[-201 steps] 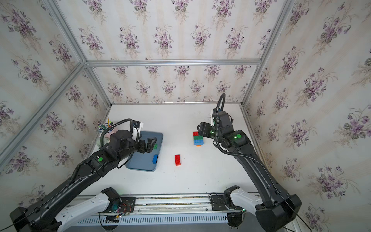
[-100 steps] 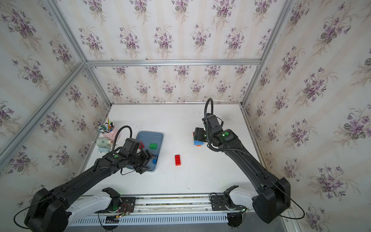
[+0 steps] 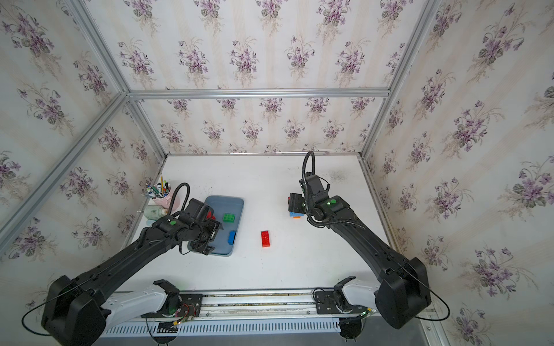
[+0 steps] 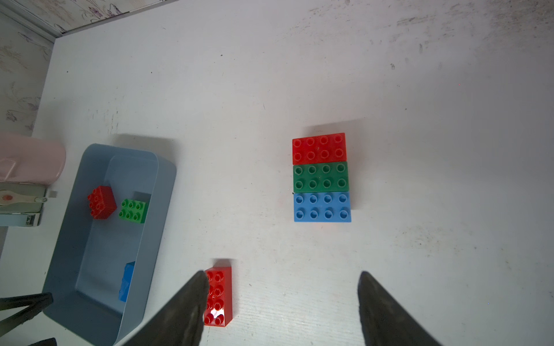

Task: Assemble a rectangle with lego
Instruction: Pick up the lego brick from the center of the board.

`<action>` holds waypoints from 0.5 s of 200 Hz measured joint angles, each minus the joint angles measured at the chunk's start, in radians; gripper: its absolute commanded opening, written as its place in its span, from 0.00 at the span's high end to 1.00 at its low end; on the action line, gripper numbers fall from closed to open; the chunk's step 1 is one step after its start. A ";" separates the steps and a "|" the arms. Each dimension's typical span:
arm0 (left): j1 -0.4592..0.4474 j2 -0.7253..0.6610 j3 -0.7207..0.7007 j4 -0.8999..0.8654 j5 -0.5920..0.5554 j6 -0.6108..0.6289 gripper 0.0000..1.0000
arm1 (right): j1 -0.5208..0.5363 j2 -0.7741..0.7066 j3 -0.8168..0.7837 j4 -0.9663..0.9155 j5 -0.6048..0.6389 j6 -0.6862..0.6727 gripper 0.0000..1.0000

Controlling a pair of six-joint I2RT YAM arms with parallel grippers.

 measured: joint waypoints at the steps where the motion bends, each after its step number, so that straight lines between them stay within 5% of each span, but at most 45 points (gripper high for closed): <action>1: 0.000 0.005 0.002 0.001 0.000 -0.002 0.22 | 0.000 0.000 -0.001 0.000 0.000 0.000 0.21; 100: -0.001 0.261 0.021 0.143 0.067 -0.017 0.20 | 0.001 0.012 -0.021 0.026 0.002 -0.010 0.21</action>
